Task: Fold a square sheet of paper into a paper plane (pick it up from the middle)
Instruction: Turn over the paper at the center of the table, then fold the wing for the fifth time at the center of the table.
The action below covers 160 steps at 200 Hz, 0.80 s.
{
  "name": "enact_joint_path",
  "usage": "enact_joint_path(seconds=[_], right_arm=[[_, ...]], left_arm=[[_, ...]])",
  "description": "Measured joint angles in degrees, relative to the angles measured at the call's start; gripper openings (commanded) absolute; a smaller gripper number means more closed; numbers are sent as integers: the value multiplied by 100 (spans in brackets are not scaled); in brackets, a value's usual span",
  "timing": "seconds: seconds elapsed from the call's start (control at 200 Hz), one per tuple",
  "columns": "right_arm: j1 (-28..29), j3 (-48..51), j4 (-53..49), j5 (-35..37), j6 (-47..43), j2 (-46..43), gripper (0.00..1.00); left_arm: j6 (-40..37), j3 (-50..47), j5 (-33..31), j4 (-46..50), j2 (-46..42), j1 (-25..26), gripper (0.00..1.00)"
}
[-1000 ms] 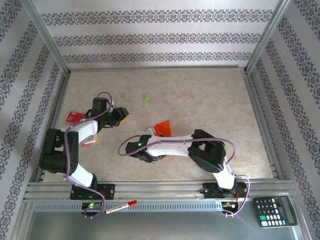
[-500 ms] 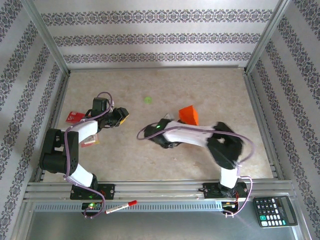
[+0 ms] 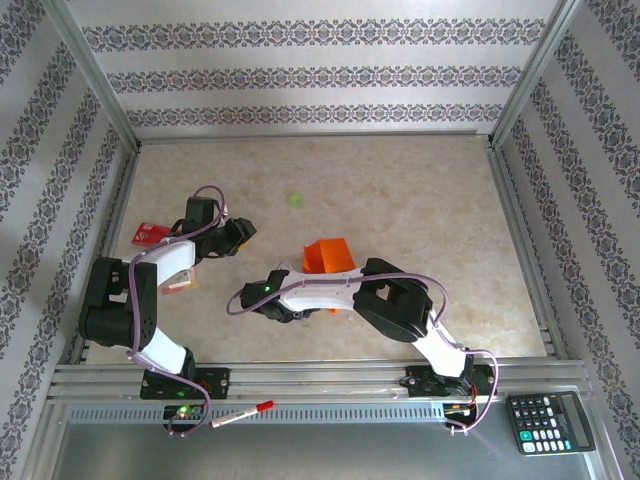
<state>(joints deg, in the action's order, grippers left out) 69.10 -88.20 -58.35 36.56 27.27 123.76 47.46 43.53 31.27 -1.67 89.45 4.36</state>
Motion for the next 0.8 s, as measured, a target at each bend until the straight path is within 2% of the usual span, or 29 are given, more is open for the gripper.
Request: enact_joint_path(seconds=[0.105,0.22,0.285,0.37,0.475,0.555,0.63,0.799], right_arm=[[-153,304,675,-706,-20,-669,33],[-597,1318,1700,-1816,31,-2378,37],[-1084,2072,2391,-2549,136,-3442,38],[-1845,2994,3182,-3377,293,-4334,33],[-2610,3877,3829,-4186,455,-4505,24],[-2889,4350,4131,-4564,557,-4365,19],[-2964,4601,4365,-4782,671,-4223,16],[-2949,5023,5152,-5125,1038,-4122,14]], left_arm=[[37,-20,116,0,-59,13,40],[98,-144,264,81,-391,197,39],[151,-282,323,107,-680,527,37],[345,-459,428,85,-960,1163,33],[579,-387,590,-11,-782,2065,25],[763,-168,780,-234,-291,2564,20],[855,37,883,-363,214,2704,15],[737,540,1095,-372,1178,2610,4]])
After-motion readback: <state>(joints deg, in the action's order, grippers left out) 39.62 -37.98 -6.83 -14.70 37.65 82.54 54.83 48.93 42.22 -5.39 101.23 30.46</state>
